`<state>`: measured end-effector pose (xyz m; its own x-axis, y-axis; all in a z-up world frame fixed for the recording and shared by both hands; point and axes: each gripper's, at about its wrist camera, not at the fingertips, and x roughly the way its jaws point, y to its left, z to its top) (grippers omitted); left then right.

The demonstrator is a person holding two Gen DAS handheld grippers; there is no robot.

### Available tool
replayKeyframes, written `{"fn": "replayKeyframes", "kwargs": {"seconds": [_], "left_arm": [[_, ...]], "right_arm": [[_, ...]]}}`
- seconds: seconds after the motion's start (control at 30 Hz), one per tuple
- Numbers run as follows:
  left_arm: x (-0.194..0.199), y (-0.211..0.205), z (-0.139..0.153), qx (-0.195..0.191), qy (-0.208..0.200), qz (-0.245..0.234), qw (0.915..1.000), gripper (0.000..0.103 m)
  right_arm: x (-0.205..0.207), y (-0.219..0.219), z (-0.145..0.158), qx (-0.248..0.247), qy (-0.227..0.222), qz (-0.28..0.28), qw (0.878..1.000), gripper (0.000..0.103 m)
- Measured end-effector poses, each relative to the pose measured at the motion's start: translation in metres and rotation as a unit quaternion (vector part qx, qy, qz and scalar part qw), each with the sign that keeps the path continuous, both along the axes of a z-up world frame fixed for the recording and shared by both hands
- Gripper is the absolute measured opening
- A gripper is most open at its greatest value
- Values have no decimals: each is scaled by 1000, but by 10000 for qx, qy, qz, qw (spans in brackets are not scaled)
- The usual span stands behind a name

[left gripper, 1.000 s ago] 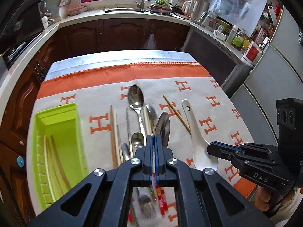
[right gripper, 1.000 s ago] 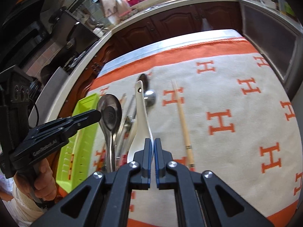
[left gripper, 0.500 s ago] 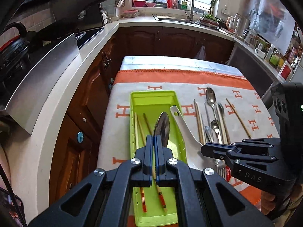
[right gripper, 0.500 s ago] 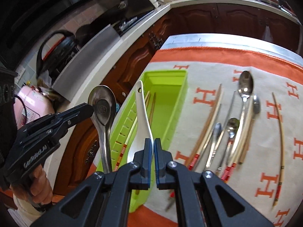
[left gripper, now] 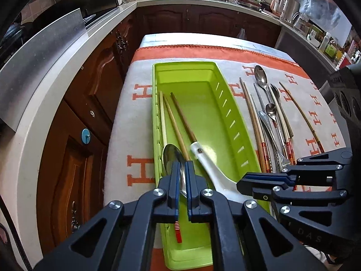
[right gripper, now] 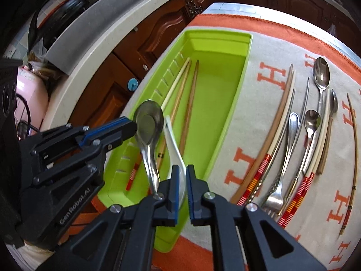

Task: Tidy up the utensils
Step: 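Carry the white spoon and steel spoon with both tools over the green tray, then lower both spoons into the green tray and open both tools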

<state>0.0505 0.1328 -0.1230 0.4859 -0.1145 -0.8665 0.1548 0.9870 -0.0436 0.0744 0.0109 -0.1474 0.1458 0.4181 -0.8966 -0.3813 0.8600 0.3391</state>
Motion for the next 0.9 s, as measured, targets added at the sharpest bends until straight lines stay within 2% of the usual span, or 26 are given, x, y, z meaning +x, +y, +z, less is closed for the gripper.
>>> {"fn": "replayKeyframes", "kwargs": {"seconds": [0.03,0.07,0.17,0.37,0.57,0.9], "left_arm": [[0,-1,-1,-18,2,0,10000,13],[0,-2,-1,-43,-8,3,10000,24],[-2,-4,1,-151,-48,26,9999,43],[-7,-6,9,-202,-188,168,9995,62],[-9,-12,22,-202,-374,236,9988,71],[4,-42,40,-436,-393,141,9982,72]], "right_arm": [[-2,-1,0,21,22,41,10000,8],[-4,-1,0,-6,11,65,10000,8],[-7,-5,7,-14,-127,90,9999,8],[-10,-22,24,70,-438,-10,9990,8],[-8,-52,31,103,-644,-339,9973,8],[-1,-126,29,-105,-702,-1107,9913,8]]}}
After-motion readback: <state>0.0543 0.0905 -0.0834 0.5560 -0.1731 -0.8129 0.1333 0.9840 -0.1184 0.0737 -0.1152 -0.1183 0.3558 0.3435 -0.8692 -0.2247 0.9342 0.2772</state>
